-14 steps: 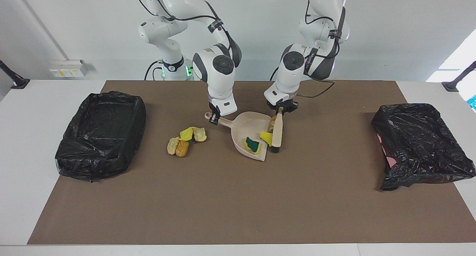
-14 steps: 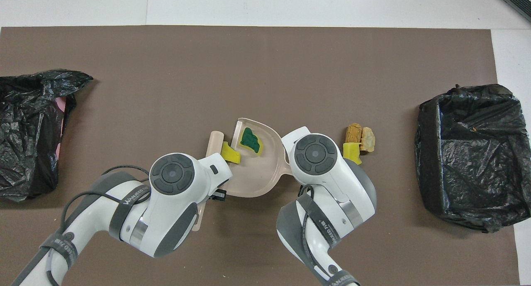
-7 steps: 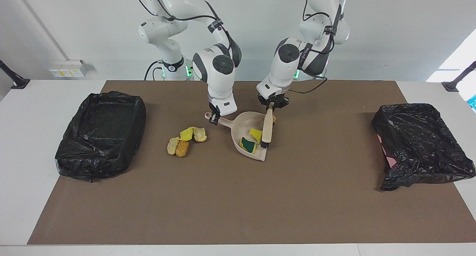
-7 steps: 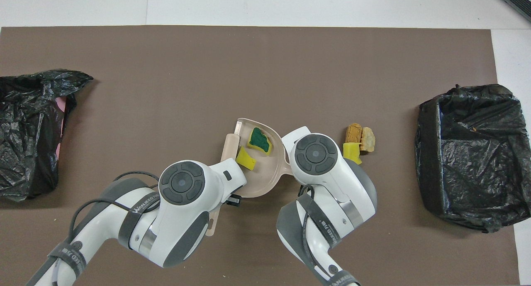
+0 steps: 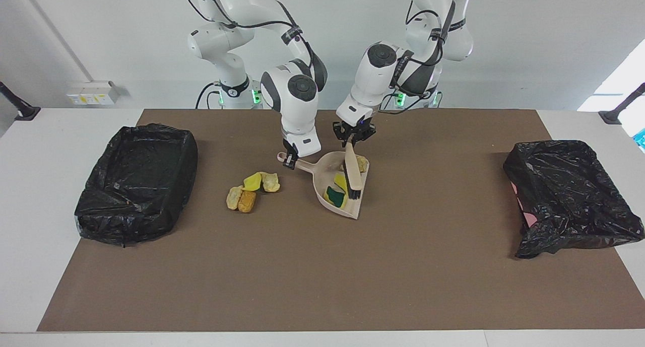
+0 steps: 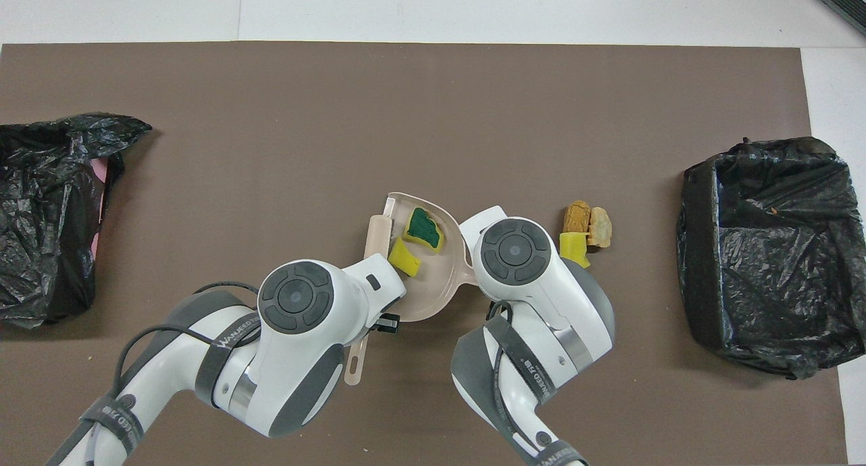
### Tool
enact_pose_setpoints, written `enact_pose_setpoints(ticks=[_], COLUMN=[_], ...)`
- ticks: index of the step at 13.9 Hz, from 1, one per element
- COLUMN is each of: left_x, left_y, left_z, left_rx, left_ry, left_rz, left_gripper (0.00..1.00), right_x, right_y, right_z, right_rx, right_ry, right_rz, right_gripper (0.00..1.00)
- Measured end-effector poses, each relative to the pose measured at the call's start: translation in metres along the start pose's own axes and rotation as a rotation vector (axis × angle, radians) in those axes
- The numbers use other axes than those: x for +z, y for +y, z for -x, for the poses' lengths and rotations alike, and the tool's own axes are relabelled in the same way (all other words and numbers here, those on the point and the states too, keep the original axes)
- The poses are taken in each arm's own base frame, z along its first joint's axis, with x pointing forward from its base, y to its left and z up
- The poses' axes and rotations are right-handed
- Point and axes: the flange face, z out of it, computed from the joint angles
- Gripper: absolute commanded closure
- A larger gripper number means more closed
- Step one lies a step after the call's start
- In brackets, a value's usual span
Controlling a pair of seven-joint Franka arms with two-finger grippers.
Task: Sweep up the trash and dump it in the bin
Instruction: 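Sweep the sponges and bread into the dustpan with the left gripper, then carry the loaded dustpan with the right gripper to the nearby trash bag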
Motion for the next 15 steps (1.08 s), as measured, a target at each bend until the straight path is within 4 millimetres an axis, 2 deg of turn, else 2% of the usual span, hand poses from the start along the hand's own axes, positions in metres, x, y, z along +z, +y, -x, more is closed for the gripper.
enact_pose_setpoints(ticks=[2,5,7,8,9,11,13,15], left_x=[-0.009,-0.01,-0.009,-0.009,-0.007,-0.004,0.003,0.01], left_y=[-0.016,-0.056,-0.079,-0.089,-0.098,-0.11,-0.117,-0.113], left_z=[-0.02,-0.043,-0.052,-0.054,-0.054,-0.047,-0.03,-0.007], left_rx=[-0.072,-0.148,-0.178,-0.175,-0.156,-0.127,-0.113,-0.081], left_ry=[0.012,-0.027,-0.059,-0.081,-0.107,-0.142,-0.161,-0.176], left_rz=[0.006,-0.042,-0.083,-0.102,-0.122,-0.141,-0.155,-0.17], left_gripper=[1.0,1.0,1.0,1.0,1.0,1.0,1.0,1.0], right_x=[0.0,-0.002,-0.016,-0.03,-0.048,-0.091,-0.135,-0.161], right_y=[0.0,0.007,0.024,0.032,0.043,0.069,0.096,0.112], right_z=[0.0,0.005,0.021,0.033,0.051,0.105,0.181,0.266], right_rx=[0.0,0.014,0.054,0.073,0.086,0.094,0.126,0.179], right_ry=[0.0,0.003,0.01,0.014,0.017,0.027,0.045,0.061], right_rz=[0.0,0.001,0.002,0.001,-0.003,-0.013,-0.022,-0.033], right_gripper=[1.0,1.0,1.0,1.0,1.0,1.0,1.0,1.0])
